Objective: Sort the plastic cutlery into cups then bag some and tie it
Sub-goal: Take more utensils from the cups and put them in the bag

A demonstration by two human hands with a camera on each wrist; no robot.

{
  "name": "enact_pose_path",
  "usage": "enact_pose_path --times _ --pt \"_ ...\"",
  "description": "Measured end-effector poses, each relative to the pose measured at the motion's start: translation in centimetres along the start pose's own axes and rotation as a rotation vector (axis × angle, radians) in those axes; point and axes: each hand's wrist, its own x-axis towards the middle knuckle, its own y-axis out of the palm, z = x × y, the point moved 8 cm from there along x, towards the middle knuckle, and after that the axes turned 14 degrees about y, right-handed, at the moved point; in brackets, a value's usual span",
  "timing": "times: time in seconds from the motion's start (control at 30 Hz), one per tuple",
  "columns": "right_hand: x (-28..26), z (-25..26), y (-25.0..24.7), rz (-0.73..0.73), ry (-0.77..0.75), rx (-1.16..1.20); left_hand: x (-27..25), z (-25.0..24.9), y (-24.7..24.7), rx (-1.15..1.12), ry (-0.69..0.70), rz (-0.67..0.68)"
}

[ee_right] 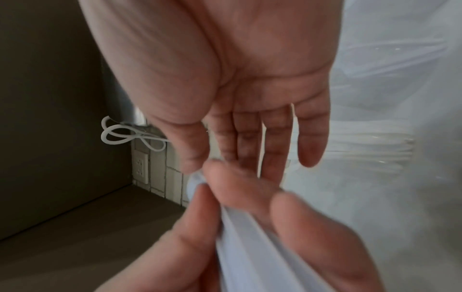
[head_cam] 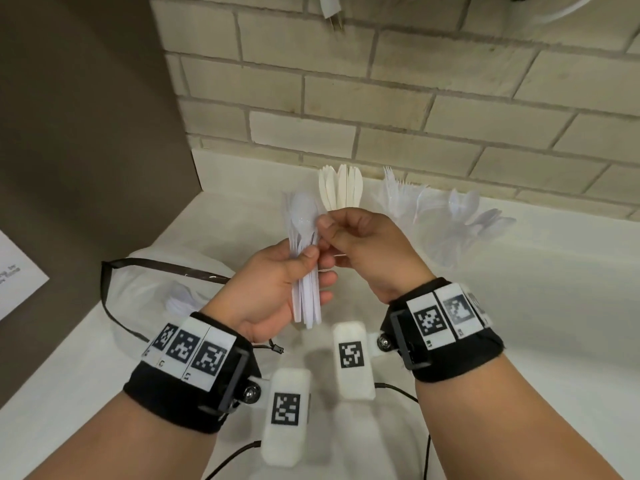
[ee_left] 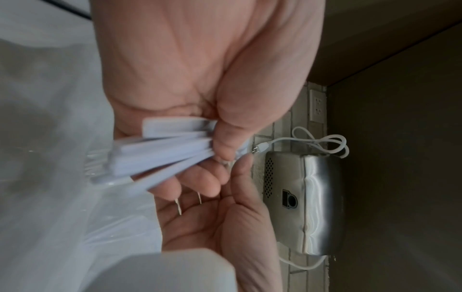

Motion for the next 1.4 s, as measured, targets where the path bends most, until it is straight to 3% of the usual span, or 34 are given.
enact_pose_path --times 0.23,0.33,0.43,0.6,0.73,1.0,1.23,1.4 --pt "0.1 -0.3 -1.2 -0.167 0.007 0.194 0.0 0.1 -0.3 0.062 0.004 -0.067" --pt "-0.1 0.1 -1.7 -0.168 0.007 0.403 0.3 -0.9 -1.2 0.444 0.111 -0.133" --pt "-0.3 0.5 -1.2 -0.149 -0.015 0.297 0.7 -2.2 -1.5 0.984 0.241 -0.147" --pt "-0.3 1.1 -0.6 -0.296 -0.065 -0.043 1.1 -2.0 -0.3 1.239 0.299 -0.045" --pt "-0.1 1.6 -0.5 -0.331 -0.119 -0.158 1.0 -1.8 0.0 1.139 0.326 0.0" --pt "0.2 0.6 -1.4 -0.248 -0.047 0.057 0.1 -1.6 0.1 0.683 0.194 0.049" --pt "0.1 -0.1 -0.4 -0.203 -0.007 0.038 0.7 -1.9 0.8 0.961 0.272 0.097" --pt "0.2 -0.1 -0.2 -0.111 0.029 0.086 0.4 -1.2 0.3 0.451 0.186 -0.038"
